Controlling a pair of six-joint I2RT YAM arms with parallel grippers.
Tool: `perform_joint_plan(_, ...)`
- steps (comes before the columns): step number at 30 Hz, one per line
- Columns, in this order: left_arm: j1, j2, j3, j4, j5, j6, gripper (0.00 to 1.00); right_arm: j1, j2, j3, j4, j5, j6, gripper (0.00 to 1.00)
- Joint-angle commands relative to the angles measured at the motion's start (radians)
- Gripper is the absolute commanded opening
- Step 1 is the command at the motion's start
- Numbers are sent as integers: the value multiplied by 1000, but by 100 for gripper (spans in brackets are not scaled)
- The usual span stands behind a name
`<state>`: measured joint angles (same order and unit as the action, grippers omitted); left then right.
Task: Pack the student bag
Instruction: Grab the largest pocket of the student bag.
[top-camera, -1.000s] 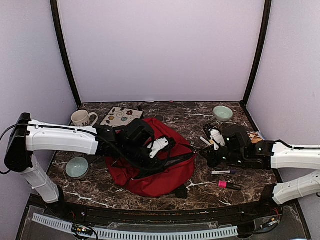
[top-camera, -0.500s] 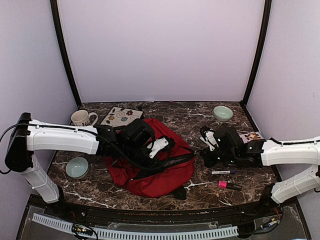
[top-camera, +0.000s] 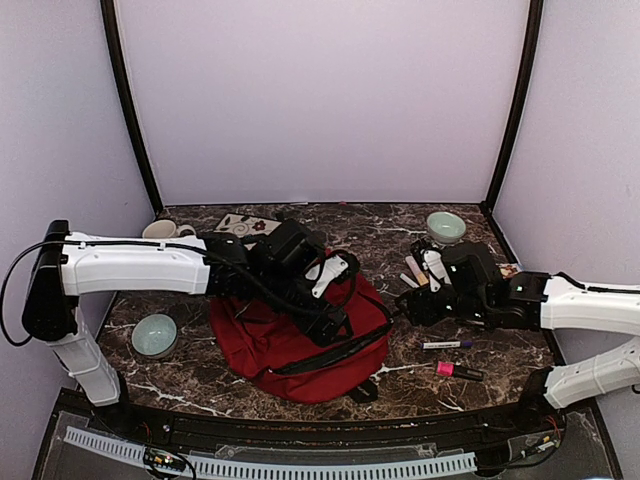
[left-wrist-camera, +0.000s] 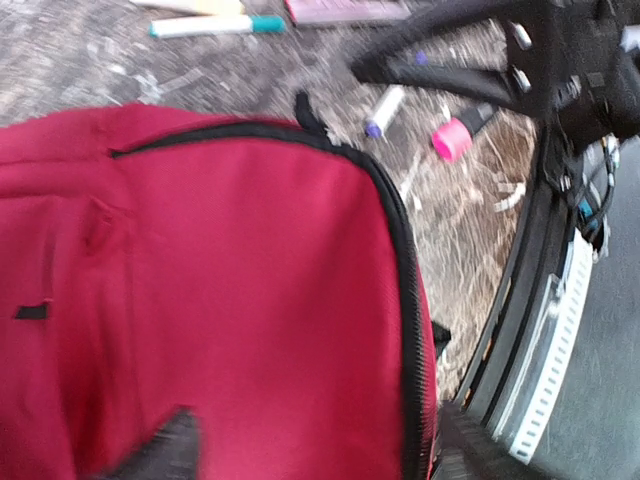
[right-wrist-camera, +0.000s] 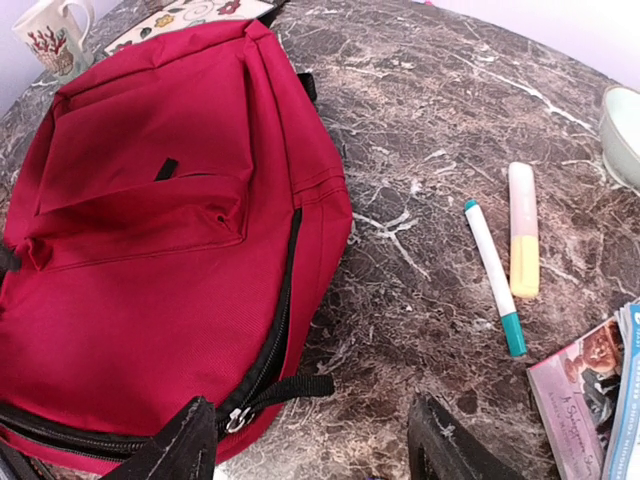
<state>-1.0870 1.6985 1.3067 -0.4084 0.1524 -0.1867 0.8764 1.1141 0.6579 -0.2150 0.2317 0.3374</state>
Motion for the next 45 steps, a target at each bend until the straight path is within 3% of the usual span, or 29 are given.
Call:
perform_joint_plan(1, -5, -94, 65, -141, -140, -68, 98, -5, -55, 16, -13, -45, 2, 68)
perform_joint_plan(9, -5, -292, -114, -373, -110, -312, 81, 8, -74, -37, 125, -363, -118, 69)
perform_joint_plan(17, -4, -467, -292, -420, -30, -473, 78, 107, -20, -10, 185, -482, -389, 72)
perform_joint_plan(25, 20, -359, -320, -397, 64, -531, 73, 204, 162, 118, 97, -440, -543, 74)
perform_joint_plan(32, 49, -329, -345, -363, 114, -505, 59, 275, 226, 151, 107, -380, -513, 74)
perform_joint_plan(45, 95, -309, -379, -303, 178, -432, 45, 320, 254, 155, 106, -341, -508, 74)
